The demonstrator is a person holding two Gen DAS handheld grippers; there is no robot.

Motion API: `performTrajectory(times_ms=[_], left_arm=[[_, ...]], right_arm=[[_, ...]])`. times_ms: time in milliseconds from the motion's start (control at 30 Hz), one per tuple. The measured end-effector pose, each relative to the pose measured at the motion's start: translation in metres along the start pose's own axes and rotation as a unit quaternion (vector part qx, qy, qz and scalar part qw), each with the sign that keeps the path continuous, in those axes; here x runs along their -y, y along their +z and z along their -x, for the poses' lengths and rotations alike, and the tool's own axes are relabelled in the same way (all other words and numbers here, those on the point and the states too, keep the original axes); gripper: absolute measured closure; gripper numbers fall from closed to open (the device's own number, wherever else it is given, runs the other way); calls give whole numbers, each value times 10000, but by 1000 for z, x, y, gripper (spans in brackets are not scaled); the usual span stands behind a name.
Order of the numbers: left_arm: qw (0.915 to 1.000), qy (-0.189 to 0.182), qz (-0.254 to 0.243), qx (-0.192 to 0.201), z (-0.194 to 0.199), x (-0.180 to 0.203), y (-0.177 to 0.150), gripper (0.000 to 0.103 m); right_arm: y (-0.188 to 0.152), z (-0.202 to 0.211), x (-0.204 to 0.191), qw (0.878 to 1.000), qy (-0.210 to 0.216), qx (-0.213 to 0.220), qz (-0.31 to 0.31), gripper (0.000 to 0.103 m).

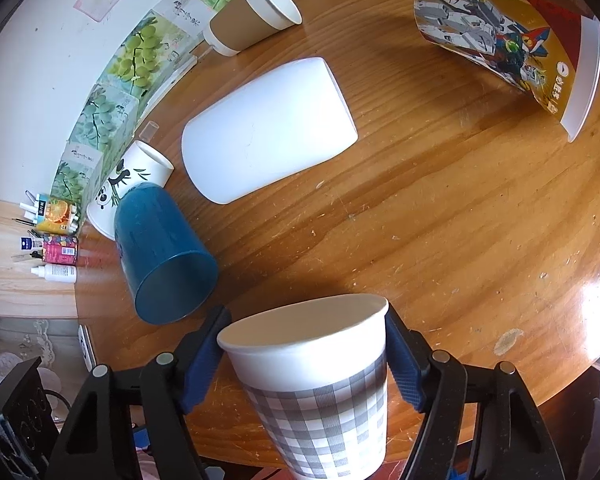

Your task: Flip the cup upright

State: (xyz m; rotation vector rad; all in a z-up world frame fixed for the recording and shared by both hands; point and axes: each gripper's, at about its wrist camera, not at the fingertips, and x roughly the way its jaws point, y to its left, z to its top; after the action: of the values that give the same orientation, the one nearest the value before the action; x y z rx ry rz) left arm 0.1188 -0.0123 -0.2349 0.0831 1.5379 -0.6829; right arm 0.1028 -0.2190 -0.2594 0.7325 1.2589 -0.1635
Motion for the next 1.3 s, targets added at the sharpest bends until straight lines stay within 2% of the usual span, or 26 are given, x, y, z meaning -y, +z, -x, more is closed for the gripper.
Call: performTrajectory(times_ms=[233,500,733,1067,1300], left_arm=[[9998,77,-189,-18,3,5,7,31],[9975,152,-672,145,23,9,11,31],[9926,284,-1139,323,37,5,15,31],[9893,471,-1318,408,48,-3,13,31],[9895,451,-1263,540,53,-3,12,31]], right_arm=[[0,16,-9,9995,146,294,10,29],[-1,34,-23,9977,51,680,-33,29],[-12,31,-35,9960,-70,888,-105,29],[-21,32,-37,9938,21,1059,-338,29],[-19,45,-42,9932,61,1149,-153,29]])
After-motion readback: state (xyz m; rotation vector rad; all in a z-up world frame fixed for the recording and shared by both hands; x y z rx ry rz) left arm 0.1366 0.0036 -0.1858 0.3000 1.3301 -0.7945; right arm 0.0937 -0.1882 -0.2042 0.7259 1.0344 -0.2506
